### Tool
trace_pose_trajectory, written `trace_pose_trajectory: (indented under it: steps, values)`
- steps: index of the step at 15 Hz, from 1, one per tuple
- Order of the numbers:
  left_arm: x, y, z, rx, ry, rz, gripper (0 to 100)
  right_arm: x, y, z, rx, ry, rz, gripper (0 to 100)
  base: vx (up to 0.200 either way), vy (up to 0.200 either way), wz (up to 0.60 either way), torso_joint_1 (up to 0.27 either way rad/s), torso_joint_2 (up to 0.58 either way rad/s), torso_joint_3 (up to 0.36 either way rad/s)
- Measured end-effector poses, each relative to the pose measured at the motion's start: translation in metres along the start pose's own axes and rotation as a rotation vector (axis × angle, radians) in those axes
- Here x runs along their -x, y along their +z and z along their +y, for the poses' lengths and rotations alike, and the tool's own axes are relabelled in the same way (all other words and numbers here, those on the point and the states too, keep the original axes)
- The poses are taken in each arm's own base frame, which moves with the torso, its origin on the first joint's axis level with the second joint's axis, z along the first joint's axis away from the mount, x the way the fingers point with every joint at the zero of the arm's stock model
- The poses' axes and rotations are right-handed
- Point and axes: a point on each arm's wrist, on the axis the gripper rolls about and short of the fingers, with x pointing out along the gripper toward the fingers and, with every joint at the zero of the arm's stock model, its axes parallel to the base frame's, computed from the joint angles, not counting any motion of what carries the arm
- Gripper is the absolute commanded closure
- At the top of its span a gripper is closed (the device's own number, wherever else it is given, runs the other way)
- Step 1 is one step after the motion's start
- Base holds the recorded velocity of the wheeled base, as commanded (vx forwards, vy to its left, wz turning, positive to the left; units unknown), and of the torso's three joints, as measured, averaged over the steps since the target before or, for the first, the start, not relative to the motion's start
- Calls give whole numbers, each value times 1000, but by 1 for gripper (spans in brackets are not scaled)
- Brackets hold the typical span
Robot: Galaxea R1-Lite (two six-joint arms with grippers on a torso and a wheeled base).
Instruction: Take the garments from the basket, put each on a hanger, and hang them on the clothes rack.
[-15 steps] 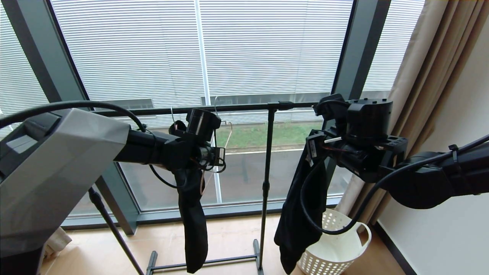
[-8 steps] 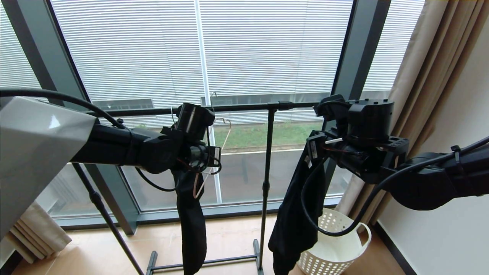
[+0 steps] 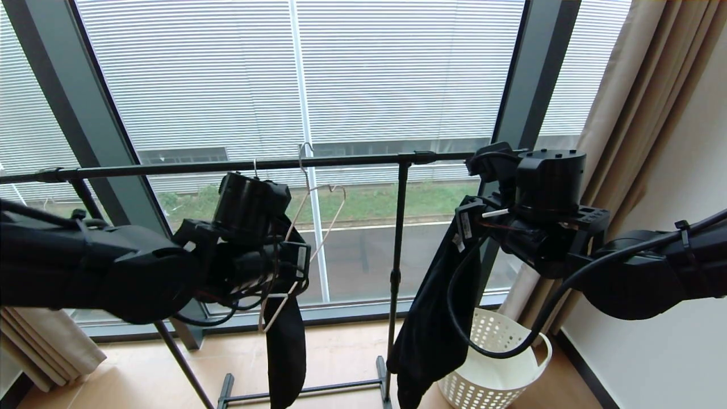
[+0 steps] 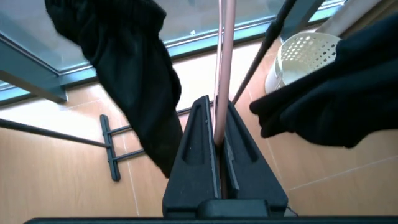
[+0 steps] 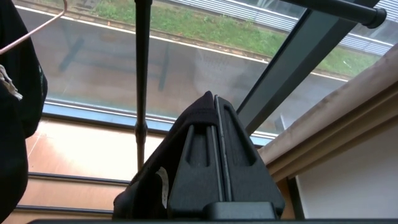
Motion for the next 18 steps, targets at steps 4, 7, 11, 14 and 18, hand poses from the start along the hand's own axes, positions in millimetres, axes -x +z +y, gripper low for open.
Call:
trace_pose_trajectory:
  steps: [4, 7, 11, 14, 18]
  values:
    - [45, -48, 9, -66, -68, -21, 100, 10, 0, 7, 9, -7, -1, 100, 0, 0, 0, 0, 0, 0]
    - [77, -83, 12, -147, -137, -31, 100, 15, 1, 11, 16, -9, -3, 100, 0, 0, 0, 0, 0, 0]
    - [103, -102, 13, -192, -216, -49, 100, 16, -1, 13, 25, -26, 2, 100, 0, 0, 0, 0, 0, 0]
    - [111, -108, 14, -195, -324, -44, 100, 13, -1, 14, 24, -74, 5, 100, 0, 0, 0, 0, 0, 0]
    - [118, -113, 18, -171, -519, -80, 100, 5, -1, 18, 1, -79, -33, 100, 0, 0, 0, 0, 0, 0]
